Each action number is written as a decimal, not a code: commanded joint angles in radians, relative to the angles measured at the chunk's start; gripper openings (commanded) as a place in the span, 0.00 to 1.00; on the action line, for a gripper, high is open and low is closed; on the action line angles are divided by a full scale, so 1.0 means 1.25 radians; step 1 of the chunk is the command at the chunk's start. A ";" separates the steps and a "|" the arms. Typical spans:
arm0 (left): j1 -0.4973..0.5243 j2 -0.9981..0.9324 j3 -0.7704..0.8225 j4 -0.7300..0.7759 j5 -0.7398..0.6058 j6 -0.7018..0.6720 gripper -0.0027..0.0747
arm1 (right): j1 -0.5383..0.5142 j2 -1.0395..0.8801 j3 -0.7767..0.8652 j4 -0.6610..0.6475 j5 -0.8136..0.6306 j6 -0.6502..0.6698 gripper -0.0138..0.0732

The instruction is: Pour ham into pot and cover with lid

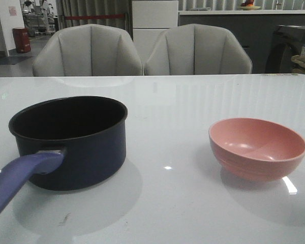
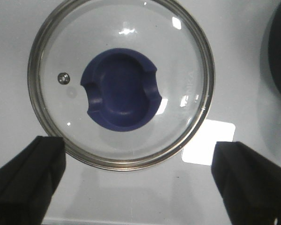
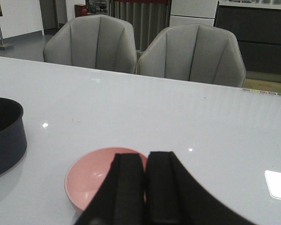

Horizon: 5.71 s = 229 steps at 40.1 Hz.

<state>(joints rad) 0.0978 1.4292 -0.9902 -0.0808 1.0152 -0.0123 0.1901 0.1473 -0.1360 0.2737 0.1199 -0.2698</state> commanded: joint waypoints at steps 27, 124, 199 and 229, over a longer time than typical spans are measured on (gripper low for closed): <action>0.032 0.181 -0.092 -0.010 -0.012 -0.008 0.89 | -0.001 0.007 -0.022 0.004 -0.068 -0.006 0.33; -0.110 0.186 -0.487 -0.072 0.218 0.040 0.26 | -0.001 0.007 -0.022 0.004 -0.068 -0.006 0.33; -0.414 0.350 -0.571 0.005 0.218 0.017 0.43 | -0.001 0.007 -0.022 0.004 -0.068 -0.006 0.33; -0.414 0.135 -0.513 0.016 0.201 0.025 0.69 | -0.001 0.007 -0.022 0.004 -0.068 -0.006 0.33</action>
<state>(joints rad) -0.4130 1.7103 -1.6557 -0.0682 1.2341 0.0176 0.1901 0.1473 -0.1360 0.2754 0.1183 -0.2698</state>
